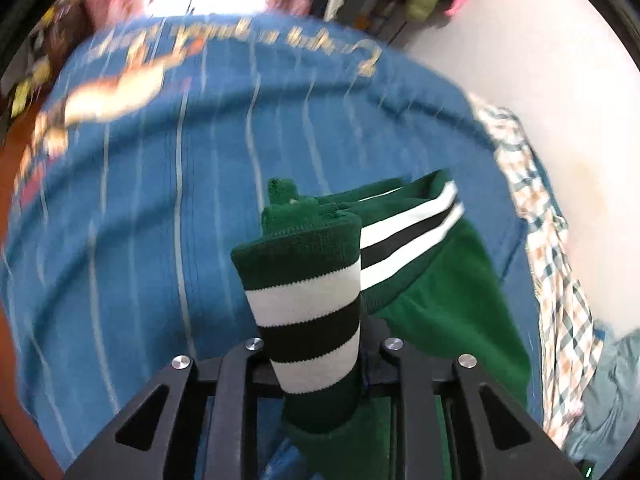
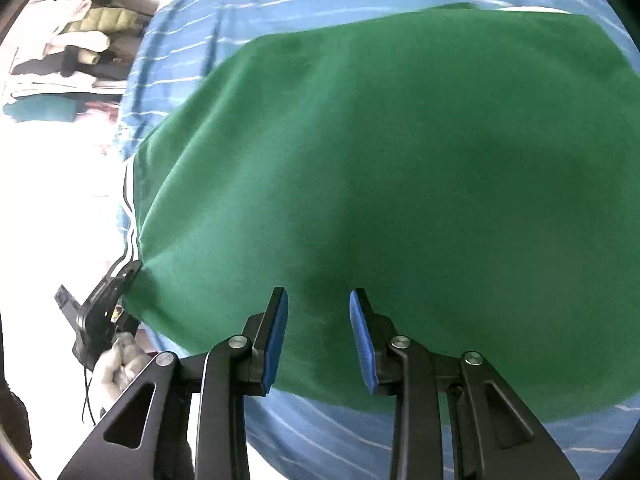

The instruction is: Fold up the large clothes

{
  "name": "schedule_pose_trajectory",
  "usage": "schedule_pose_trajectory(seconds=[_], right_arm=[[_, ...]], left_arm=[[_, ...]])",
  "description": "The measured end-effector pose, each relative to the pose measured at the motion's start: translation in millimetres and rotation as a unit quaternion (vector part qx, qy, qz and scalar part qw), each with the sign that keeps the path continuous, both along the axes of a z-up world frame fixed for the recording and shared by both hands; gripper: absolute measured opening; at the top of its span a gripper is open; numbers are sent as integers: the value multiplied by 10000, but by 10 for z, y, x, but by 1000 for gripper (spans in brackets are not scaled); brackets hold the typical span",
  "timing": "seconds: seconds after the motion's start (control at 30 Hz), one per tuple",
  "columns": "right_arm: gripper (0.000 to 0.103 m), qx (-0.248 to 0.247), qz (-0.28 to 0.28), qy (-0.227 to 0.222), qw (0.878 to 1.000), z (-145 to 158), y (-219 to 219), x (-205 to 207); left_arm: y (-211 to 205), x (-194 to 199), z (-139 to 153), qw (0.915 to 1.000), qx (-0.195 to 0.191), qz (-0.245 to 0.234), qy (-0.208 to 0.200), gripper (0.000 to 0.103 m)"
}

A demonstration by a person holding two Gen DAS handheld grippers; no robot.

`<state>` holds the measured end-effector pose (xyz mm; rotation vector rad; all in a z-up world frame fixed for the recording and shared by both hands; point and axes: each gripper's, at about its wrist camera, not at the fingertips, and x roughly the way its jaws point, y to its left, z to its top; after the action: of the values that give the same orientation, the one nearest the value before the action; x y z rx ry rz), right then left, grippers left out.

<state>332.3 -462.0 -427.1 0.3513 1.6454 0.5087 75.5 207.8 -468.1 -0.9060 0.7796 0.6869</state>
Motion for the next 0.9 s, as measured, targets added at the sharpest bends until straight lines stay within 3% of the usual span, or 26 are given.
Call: schedule_pose_trajectory(seconds=[0.07,0.13,0.23,0.27,0.33,0.43,0.47,0.5,0.53,0.6,0.73,0.9], right_arm=[[34,-288,182,9,9994,-150,277,-4],[34,-805,351,105,9961,-422,448,23],[36,-1082,458,175,9929,-401,569,44],[36,-1097,487,196,9926,-357,550,31],[36,-887,445,220,9948,-281,491,2],[36,-368,228,236,9988,-165,211,-84],[36,-252,92,244,9993,-130,81,-128],[36,-197,-23,224,9996,-117,4,-136],[36,-192,-118,204,9995,-78,-100,-153],[37,-351,-331,179,9987,-4,-280,-226],[68,-786,-760,-30,9940,277,-845,-426],[74,-1174,-1403,-228,9829,530,-1594,-650]], left_arm=[[88,-23,33,10000,69,-11,-13,20],[168,-7,-86,9999,-102,-116,-35,21],[287,49,-399,9989,-440,-35,125,30],[299,75,-480,9982,-572,-27,185,32],[315,75,-635,9967,-793,38,146,49],[274,91,-653,9972,-732,128,-58,49],[257,120,-616,9980,-617,115,-28,44],[254,139,-555,9988,-470,118,51,26],[258,158,-496,9992,-388,104,75,23],[290,169,-277,9998,-190,100,2,20],[356,288,305,9980,528,-220,-263,19],[304,474,1147,9810,1651,-880,-511,18]])
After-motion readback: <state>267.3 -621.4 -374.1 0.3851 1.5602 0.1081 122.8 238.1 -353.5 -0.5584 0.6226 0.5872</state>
